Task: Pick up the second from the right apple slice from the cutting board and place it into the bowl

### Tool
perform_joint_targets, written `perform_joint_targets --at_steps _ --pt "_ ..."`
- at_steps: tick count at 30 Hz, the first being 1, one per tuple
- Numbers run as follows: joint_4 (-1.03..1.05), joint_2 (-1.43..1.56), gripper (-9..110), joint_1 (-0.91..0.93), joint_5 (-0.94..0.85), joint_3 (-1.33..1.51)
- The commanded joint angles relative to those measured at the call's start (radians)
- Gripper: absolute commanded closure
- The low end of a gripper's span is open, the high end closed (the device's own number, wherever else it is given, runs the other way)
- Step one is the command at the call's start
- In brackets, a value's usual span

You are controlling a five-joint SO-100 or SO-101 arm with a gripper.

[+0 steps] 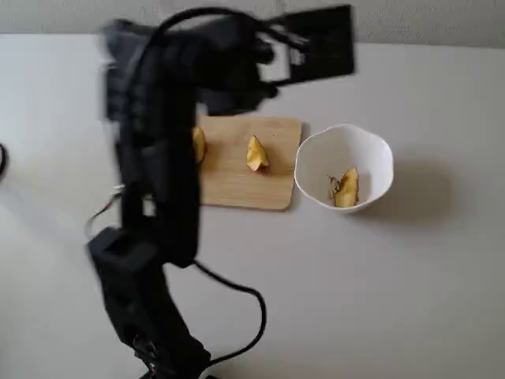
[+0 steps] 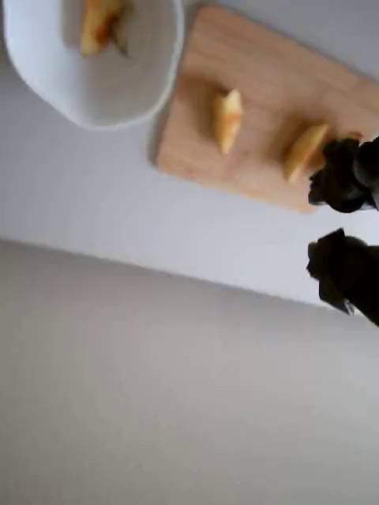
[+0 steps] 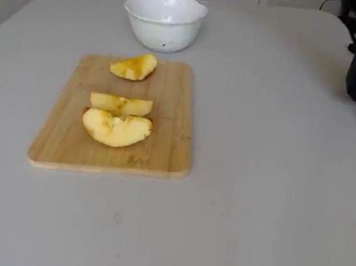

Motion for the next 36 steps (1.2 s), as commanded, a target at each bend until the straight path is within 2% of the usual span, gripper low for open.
perform_joint_targets --at_steps 1,4,7,11,13,15,19,26,32,36 --pt "0.035 0.552 102 -0.138 0.178 0.302" --pt "0.034 0.819 102 -0.173 0.295 0.558" --pt "-0.002 1.134 102 -0.140 0.308 0.951" --pt "-0.172 1.651 102 -0.057 0.342 1.572" --pt "-0.161 1.819 102 -0.069 0.327 1.775" --pt "-0.176 1.809 102 0.031 0.333 1.839" --pt "-0.249 1.819 102 0.006 0.291 2.003" --pt "-0.357 1.821 102 0.080 0.164 2.272" --pt "-0.431 1.819 102 0.153 0.183 2.505" --pt "-0.459 1.819 102 0.115 0.184 2.585"
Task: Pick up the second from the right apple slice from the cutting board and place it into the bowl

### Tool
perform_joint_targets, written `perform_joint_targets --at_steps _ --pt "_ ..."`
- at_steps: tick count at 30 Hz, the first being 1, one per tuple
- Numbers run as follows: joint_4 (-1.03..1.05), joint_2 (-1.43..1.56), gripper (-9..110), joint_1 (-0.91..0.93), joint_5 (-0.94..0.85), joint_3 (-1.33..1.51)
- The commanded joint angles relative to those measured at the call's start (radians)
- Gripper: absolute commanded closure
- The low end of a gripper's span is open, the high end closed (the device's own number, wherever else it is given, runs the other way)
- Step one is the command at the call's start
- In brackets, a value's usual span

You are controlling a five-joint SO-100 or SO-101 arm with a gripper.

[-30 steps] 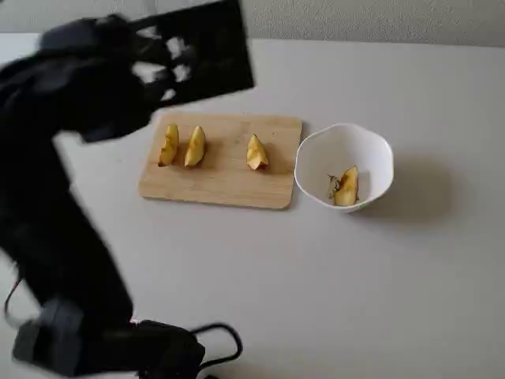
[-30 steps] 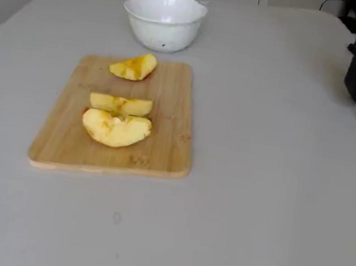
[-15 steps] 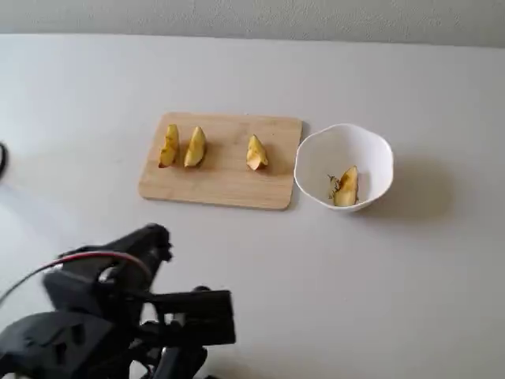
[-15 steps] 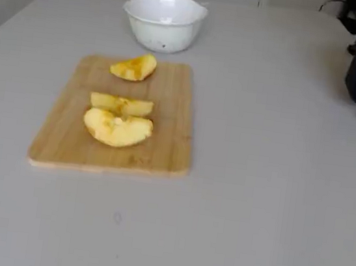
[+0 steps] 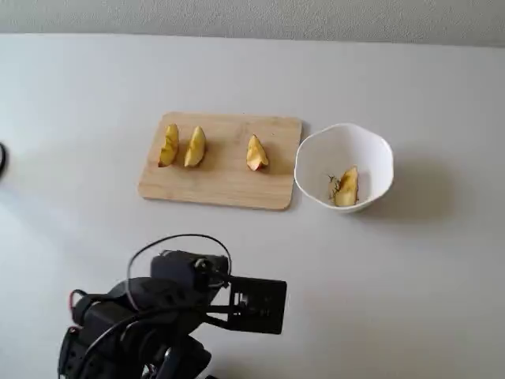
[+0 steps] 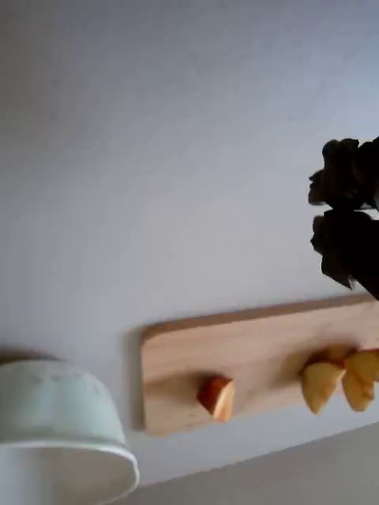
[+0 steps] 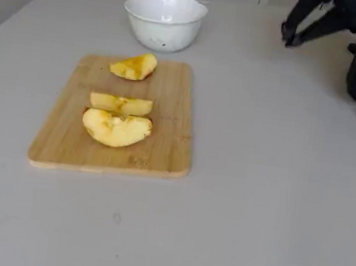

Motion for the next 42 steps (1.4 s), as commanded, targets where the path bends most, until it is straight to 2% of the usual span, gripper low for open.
perform_joint_targets --at_steps 1,42 --pt "-0.054 0.006 102 -0.034 0.003 0.107" --pt "-0.058 0.006 101 -0.041 0.023 0.120"
